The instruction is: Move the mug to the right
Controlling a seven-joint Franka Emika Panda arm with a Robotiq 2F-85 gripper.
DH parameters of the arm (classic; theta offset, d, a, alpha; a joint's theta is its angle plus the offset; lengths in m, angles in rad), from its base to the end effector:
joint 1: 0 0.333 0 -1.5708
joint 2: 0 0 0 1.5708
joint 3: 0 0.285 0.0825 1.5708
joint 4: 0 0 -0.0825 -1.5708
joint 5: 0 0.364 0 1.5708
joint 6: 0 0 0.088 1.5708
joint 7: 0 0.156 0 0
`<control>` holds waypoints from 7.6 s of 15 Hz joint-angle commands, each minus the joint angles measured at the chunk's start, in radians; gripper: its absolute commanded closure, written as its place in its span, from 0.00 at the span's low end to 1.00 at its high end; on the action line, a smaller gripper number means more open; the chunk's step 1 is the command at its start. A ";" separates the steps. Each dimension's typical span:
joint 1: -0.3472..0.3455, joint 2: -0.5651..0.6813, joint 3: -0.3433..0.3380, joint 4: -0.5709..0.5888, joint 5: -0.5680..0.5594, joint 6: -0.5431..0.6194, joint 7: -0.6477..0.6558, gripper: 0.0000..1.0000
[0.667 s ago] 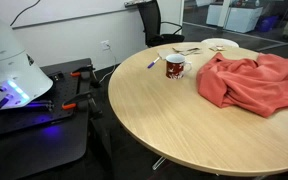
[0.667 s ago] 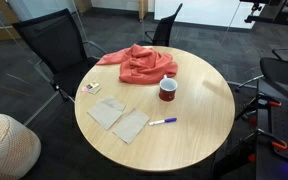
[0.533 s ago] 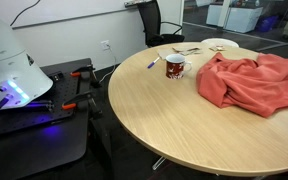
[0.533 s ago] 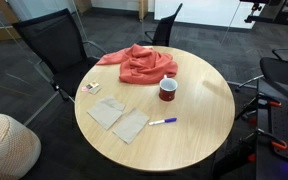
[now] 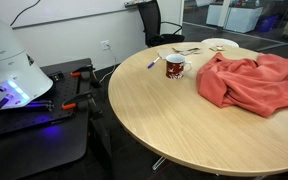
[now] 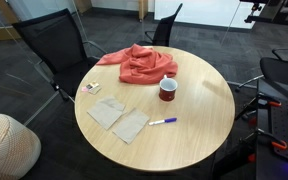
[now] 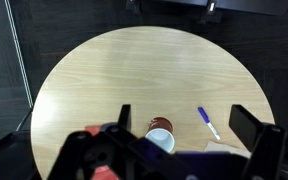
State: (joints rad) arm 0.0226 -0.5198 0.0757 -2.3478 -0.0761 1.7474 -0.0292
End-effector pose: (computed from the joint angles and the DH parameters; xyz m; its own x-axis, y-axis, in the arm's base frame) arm 0.3775 0.0272 0.4462 0.9882 0.1269 -0.0859 0.1359 -0.9848 0.1084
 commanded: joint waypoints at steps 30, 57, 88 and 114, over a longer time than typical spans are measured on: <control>0.003 0.832 -0.106 0.118 0.070 0.768 0.617 0.00; 0.036 1.135 -0.169 0.385 0.212 0.759 0.638 0.00; 0.050 1.081 -0.274 0.332 0.177 0.679 0.639 0.98; -0.142 1.214 -0.361 0.511 0.123 0.576 0.600 0.98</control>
State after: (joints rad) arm -0.1119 0.6807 -0.2820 -1.8455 0.0430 2.2837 0.5754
